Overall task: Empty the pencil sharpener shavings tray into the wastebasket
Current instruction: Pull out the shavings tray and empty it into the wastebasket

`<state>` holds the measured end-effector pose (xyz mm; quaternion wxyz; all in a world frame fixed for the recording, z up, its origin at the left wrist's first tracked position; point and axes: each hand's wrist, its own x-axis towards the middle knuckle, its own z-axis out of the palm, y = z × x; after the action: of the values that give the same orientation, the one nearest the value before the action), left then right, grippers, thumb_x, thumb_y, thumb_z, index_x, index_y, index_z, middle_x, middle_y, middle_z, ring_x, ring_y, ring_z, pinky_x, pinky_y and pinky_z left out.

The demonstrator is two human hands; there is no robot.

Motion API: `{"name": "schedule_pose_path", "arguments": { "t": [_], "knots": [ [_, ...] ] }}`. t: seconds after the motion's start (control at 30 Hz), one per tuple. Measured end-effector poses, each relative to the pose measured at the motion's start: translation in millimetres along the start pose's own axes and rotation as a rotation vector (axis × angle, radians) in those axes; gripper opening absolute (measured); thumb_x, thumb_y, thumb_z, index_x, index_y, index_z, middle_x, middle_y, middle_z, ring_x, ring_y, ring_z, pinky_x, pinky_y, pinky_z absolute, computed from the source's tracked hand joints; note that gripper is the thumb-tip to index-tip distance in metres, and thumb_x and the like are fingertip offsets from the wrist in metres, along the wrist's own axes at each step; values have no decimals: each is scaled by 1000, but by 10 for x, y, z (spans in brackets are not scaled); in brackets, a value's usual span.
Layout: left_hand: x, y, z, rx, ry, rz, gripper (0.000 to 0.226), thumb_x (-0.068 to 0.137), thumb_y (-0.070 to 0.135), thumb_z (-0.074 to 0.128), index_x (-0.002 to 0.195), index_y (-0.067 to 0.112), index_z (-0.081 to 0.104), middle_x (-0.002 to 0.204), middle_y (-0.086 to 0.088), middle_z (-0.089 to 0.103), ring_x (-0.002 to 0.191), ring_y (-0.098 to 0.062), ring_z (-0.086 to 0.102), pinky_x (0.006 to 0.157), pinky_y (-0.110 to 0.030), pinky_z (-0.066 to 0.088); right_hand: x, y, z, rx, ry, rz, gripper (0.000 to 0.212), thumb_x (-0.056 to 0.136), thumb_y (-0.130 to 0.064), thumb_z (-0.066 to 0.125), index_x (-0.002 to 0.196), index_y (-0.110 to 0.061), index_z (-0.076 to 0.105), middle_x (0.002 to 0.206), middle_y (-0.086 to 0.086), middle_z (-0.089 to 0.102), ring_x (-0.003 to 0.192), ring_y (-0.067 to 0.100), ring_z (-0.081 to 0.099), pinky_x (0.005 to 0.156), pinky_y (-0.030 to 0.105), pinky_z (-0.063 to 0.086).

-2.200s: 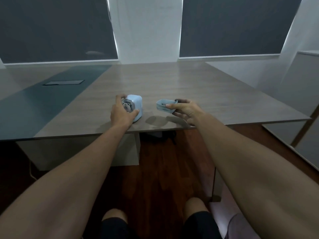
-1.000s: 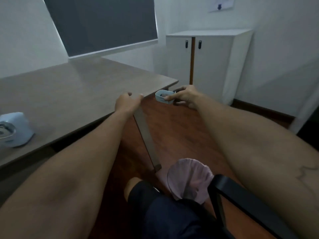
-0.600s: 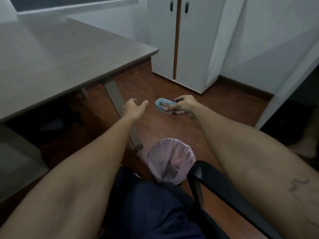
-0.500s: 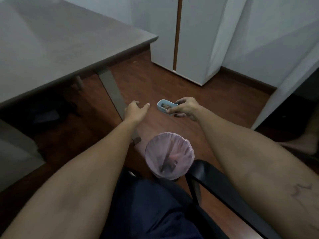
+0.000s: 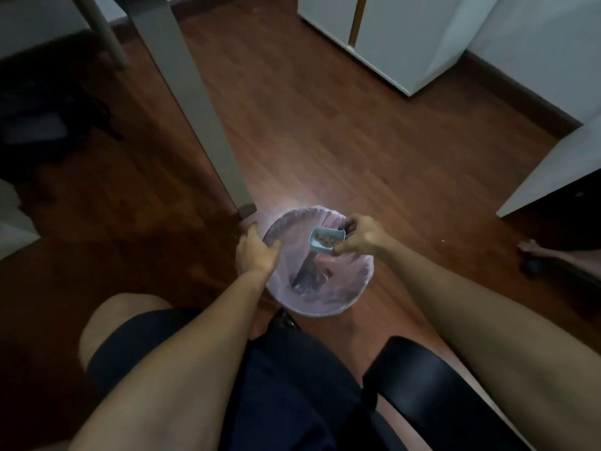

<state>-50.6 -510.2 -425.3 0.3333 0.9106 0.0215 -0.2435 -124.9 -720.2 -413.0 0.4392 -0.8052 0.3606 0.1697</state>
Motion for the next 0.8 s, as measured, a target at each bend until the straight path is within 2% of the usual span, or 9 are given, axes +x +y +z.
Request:
{"name": "schedule_pose_path", "arguments": {
  "t": [0.07, 0.1, 0.23, 0.3, 0.47, 0.57, 0.63, 0.7, 0.8],
  "knots": [
    [27, -101, 124, -2, -22, -21, 67, 88, 25, 66, 149, 19, 37, 145, -18, 49, 132, -37, 48, 105, -42, 41, 74, 108, 143, -77, -22, -7, 53, 53, -14, 94, 97, -15, 66, 98, 4, 72, 92, 21, 69, 82, 30, 56],
    [29, -133, 168, -7, -27, -29, 68, 89, 23, 65, 150, 20, 36, 145, -17, 49, 133, -37, 48, 106, -42, 40, 98, 144, 198, -121, -24, -28, 55, 52, -16, 94, 99, -13, 66, 100, 6, 73, 93, 22, 70, 83, 32, 57],
    [39, -276, 325, -37, -30, -72, 68, 91, 12, 58, 151, 29, 31, 141, -16, 52, 130, -37, 50, 104, -43, 42, 179, 253, 409, -206, -98, -74, 62, 55, -15, 92, 109, -6, 63, 97, 5, 70, 82, 18, 66, 67, 28, 57],
    [35, -332, 371, -60, -25, -99, 69, 92, 8, 54, 151, 33, 29, 139, -16, 55, 127, -37, 53, 103, -45, 44, 244, 296, 498, -302, -108, -106, 62, 56, -26, 92, 107, -10, 61, 100, 3, 70, 86, 18, 64, 70, 31, 54],
    [14, -387, 427, -63, -34, -122, 69, 91, 4, 47, 149, 38, 31, 134, -18, 59, 120, -40, 59, 102, -50, 48, 373, 363, 634, -437, -142, -151, 62, 61, -38, 88, 111, -12, 61, 102, 2, 66, 84, 17, 56, 64, 22, 39],
    [28, -426, 451, -90, -47, -136, 68, 91, 3, 43, 146, 41, 35, 129, -19, 62, 116, -41, 61, 99, -51, 50, 420, 367, 706, -494, -179, -153, 60, 66, -38, 84, 117, -10, 66, 107, 5, 71, 89, 20, 62, 73, 26, 47],
    [23, -422, 441, -100, -57, -147, 68, 91, 2, 40, 147, 42, 35, 128, -20, 62, 116, -41, 60, 99, -50, 50, 459, 367, 754, -539, -206, -150, 58, 72, -40, 78, 119, -9, 69, 111, 8, 73, 98, 26, 66, 85, 34, 52],
    [-1, -403, 423, -102, -68, -143, 69, 91, 1, 39, 147, 40, 35, 128, -21, 61, 116, -41, 60, 99, -48, 50, 468, 343, 789, -578, -218, -146, 59, 73, -51, 68, 114, -9, 72, 106, 10, 74, 94, 27, 67, 83, 36, 53],
    [-13, -412, 398, -97, -74, -138, 70, 92, 1, 40, 149, 40, 34, 127, -22, 61, 115, -41, 61, 98, -47, 51, 496, 294, 861, -620, -216, -204, 80, 60, -73, 45, 104, -13, 75, 97, 9, 76, 86, 26, 68, 81, 41, 56]
  ]
}}
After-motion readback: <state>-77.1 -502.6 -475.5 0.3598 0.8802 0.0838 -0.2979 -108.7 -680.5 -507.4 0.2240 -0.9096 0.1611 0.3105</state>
